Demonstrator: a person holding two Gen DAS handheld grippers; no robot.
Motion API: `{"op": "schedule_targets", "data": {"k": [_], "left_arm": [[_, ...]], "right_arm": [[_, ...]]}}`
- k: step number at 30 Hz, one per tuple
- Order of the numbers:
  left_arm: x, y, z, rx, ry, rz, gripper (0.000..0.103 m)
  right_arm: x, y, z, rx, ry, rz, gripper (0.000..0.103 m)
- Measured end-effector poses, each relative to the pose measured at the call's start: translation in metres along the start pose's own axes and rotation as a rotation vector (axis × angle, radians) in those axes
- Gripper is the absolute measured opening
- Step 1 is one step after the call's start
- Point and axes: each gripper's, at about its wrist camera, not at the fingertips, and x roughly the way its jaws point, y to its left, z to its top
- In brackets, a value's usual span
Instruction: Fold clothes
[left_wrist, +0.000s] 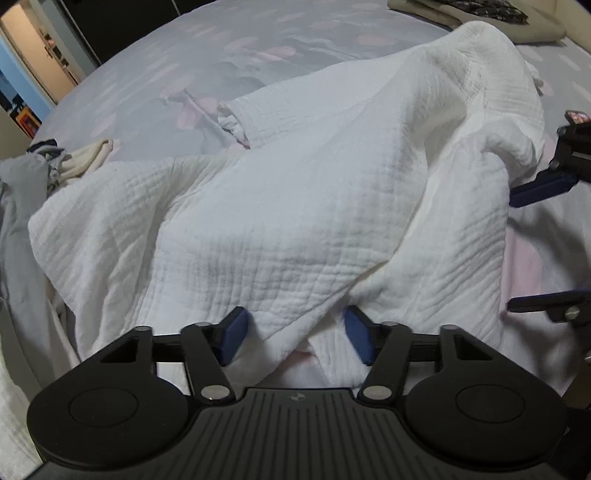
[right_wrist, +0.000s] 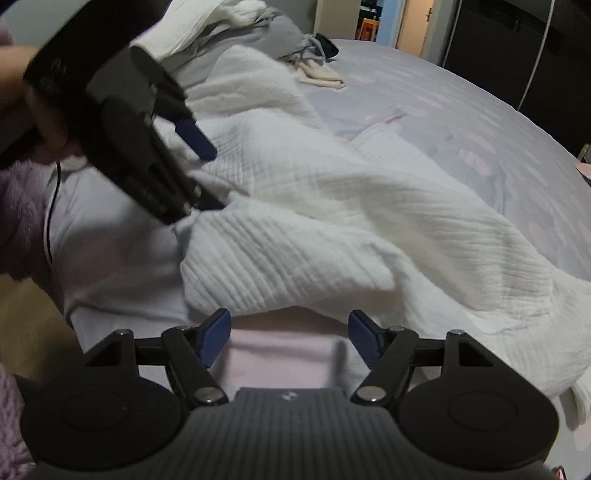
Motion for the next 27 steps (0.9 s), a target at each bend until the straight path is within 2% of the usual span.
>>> {"op": "schedule_targets", "data": {"k": [2,3,4,5,6,9,15,19,22,24,25,27], "left_arm": [[-0.002,0.001,0.003,-0.011,-0.004,-0.012,0.023],[-0.003,0.002,0.004,-0.016,-0.006,-0.014,0.017],[-0.005,0.004,0.005,-0.023,-0.018,-0.010,0.009],[-0.008,0.006,0.007,-0.031,-0.032,-0.005,0.006],[-0.011,0.009,0.008,-0.046,-0.044,-0.006,0.004],[-0.024,0.019,0.014,-0.098,-0.093,0.012,0.003],[-0.055,0.038,0.025,-0.180,-0.208,0.068,0.003],[-0.075,0.052,0.029,-0.238,-0.285,0.107,0.003],[-0.085,0.059,0.031,-0.280,-0.316,0.088,0.003],[-0.089,0.055,0.032,-0.270,-0.333,0.098,0.003],[-0.091,0.052,0.033,-0.254,-0.341,0.113,0.003],[-0.093,0.046,0.033,-0.221,-0.354,0.142,0.003]], "right_arm": [[0.006,-0.001,-0.001,-0.010,0.002,-0.016,0.068],[0.009,-0.003,-0.001,-0.011,0.015,-0.024,0.053],[0.012,-0.005,0.000,-0.007,0.034,-0.035,0.042],[0.015,-0.008,0.000,0.001,0.054,-0.049,0.020],[0.016,-0.013,0.000,0.018,0.063,-0.065,0.008],[0.014,-0.028,0.003,0.088,0.051,-0.117,0.000],[-0.008,-0.062,0.013,0.233,-0.028,-0.228,0.000],[-0.022,-0.071,0.018,0.259,-0.077,-0.285,0.000],[-0.028,-0.073,0.018,0.295,-0.082,-0.280,0.005],[-0.029,-0.073,0.020,0.326,-0.083,-0.252,0.008],[-0.029,-0.070,0.020,0.326,-0.085,-0.232,0.012],[-0.031,-0.062,0.022,0.312,-0.092,-0.191,0.038]]}}
